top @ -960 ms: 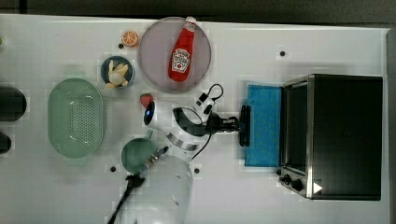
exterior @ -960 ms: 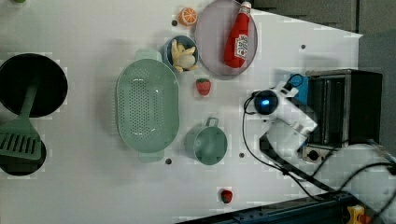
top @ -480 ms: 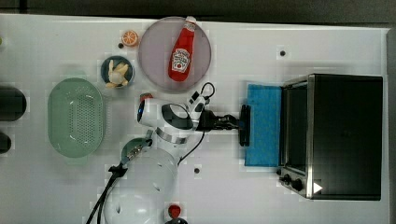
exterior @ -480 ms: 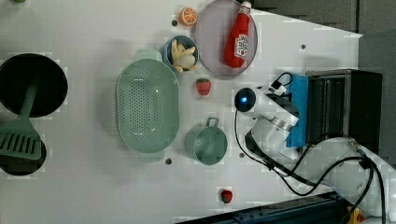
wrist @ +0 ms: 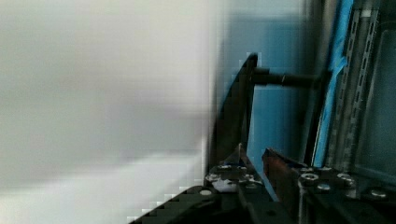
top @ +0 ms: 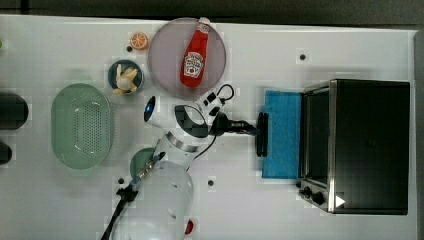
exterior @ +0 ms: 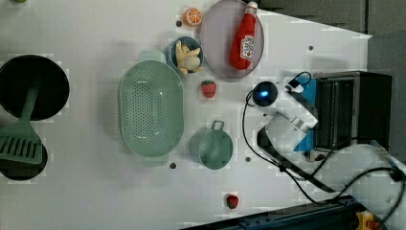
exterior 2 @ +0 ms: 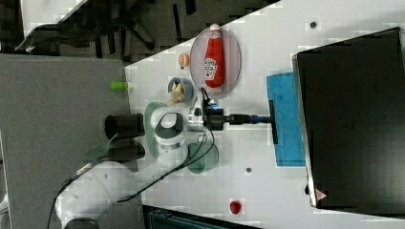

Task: Flap open oven.

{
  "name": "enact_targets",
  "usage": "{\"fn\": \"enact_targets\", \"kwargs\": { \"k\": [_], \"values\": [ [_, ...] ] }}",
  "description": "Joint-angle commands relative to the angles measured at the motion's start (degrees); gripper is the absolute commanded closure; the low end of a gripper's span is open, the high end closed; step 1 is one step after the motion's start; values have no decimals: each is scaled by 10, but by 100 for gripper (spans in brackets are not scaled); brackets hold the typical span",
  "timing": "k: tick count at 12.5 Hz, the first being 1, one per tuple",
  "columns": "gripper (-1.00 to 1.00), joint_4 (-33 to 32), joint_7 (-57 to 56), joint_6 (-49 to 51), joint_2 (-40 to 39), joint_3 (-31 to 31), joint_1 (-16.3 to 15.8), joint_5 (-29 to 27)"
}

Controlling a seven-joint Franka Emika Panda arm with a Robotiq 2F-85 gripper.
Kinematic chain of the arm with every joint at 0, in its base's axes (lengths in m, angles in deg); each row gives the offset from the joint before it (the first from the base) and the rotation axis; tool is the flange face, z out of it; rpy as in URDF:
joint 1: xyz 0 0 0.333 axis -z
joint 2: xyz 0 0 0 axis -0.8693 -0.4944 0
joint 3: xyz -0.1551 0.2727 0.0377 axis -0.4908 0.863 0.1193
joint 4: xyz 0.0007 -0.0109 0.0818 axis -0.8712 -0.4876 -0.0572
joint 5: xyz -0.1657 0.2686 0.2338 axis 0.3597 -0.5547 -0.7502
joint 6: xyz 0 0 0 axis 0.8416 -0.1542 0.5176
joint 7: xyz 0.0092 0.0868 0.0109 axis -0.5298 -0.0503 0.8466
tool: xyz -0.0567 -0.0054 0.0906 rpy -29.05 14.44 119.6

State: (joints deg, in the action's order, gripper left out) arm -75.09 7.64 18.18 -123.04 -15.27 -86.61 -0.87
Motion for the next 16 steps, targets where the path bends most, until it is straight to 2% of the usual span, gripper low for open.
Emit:
{"fn": "enact_targets", "kwargs": {
  "k": [1,8,13,16],
  "values": [
    [65,15,10,-27,89,-5,1,-79],
    [65,16,10,-6,256,-42,13,-272],
    [65,18,12,39,369,-61,14,-321],
    [65,18,15,105,423,-61,14,-378]
  ]
}}
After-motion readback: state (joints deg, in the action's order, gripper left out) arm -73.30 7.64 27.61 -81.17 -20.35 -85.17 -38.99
